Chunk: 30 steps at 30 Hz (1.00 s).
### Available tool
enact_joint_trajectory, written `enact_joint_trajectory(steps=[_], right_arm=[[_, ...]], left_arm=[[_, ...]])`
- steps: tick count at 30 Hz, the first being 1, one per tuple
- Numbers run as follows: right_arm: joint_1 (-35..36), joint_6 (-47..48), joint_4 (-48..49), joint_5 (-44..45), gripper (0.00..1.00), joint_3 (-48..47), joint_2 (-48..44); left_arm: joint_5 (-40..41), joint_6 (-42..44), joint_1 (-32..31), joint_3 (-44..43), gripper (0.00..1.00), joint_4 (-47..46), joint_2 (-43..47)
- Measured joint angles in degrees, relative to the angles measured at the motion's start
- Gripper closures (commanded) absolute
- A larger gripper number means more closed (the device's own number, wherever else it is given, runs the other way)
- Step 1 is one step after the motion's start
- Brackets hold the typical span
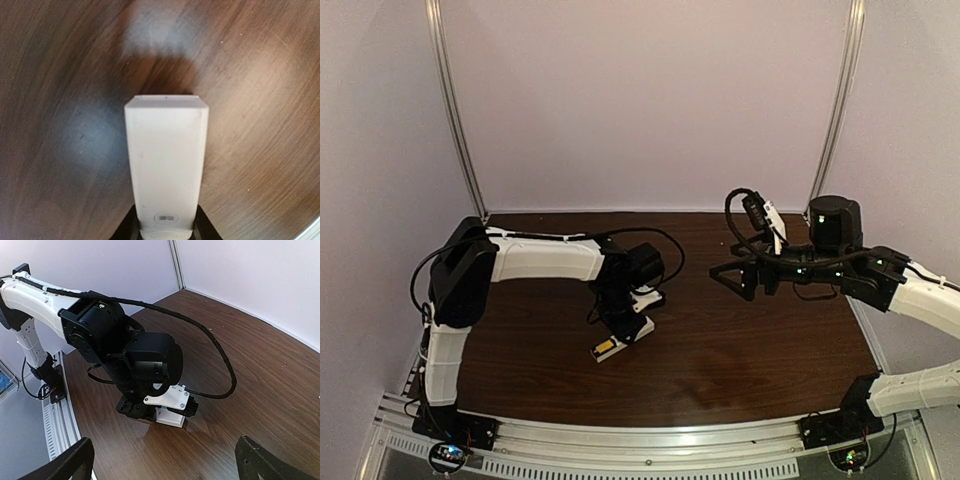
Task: Load the batteries into the remote control
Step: Place the remote control at the center of the board, then reset both arms
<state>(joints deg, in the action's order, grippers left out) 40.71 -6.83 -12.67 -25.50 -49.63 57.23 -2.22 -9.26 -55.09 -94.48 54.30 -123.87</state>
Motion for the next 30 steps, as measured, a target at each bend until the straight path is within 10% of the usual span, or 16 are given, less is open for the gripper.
enact_joint_trajectory(steps=[12,20,30], right_arm=[[-0.66,-0.61,-0.39,-0.02,0.0,0.5,-0.02],[-2.03,-2.21,-0.33,0.04,0.0,0.5,0.09],[-9.7,-5.42,0.92,2.01,0.0,-1.57,5.73]], left_arm=[[0.28,0.0,-0.74,-0.61,0.03,-0.02,-0.83],[-2.62,-0.04,2.16,-1.81,0.03,-2.23,4.09],[-12.33,-4.09,24.81,13.35,0.03,-23.87,30.8]])
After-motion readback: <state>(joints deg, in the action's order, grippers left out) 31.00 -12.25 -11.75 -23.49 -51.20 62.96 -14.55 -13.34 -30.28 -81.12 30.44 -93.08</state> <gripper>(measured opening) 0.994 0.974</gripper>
